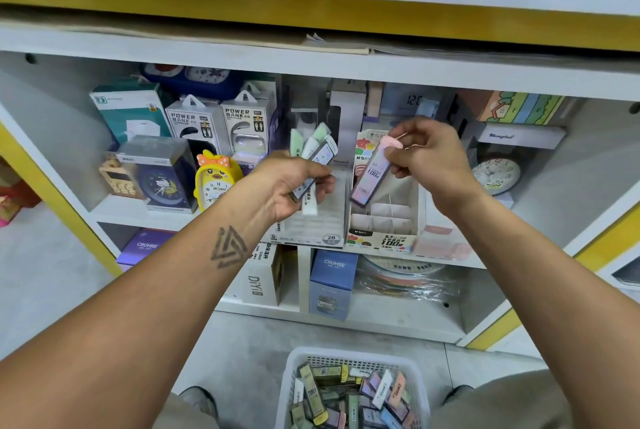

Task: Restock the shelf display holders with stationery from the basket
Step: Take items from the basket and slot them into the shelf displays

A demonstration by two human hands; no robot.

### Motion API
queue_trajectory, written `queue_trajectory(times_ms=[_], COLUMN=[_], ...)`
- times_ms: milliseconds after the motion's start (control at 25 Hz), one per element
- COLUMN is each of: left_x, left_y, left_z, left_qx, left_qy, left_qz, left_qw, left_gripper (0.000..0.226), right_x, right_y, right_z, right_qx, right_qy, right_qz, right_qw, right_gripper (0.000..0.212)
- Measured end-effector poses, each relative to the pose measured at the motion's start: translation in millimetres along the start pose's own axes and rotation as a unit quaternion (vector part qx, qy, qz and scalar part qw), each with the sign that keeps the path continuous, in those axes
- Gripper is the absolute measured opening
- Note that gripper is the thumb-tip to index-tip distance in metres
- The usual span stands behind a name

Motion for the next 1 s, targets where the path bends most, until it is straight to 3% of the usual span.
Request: queue_trajectory(times_ms=[120,200,1000], left_x=[1,2,-12], left_y=[-1,0,0], left_z=[-2,-1,24], left_qx=[-0.001,-0.009,-0.075], left_qy=[0.001,0.005,-0.020], left_qz=[0.000,0.001,-0.017], left_qw=[1.000,1.000,0.997], left_gripper=[0.009,0.009,0.016], right_x=[2,6,13], right_y=[1,4,5], right_z=[-1,4,16], right_qx=[0.005,-0.001,-0.019], right_qy=[0.203,0.255,0.288], right_qz=[-0.116,-0.156,-0.239], right_qw=[0.972,0.954,0.927], right_gripper=[0.017,0.015,0.021])
Point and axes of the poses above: each hand's wrist, its own y-axis away from the middle knuckle, its own z-axis out of the palm, x = y × z, the point moved 3 cm from there along -y, towards the middle knuckle, and after that the axes turned 3 degrees about -x, right-handed, at the moved point
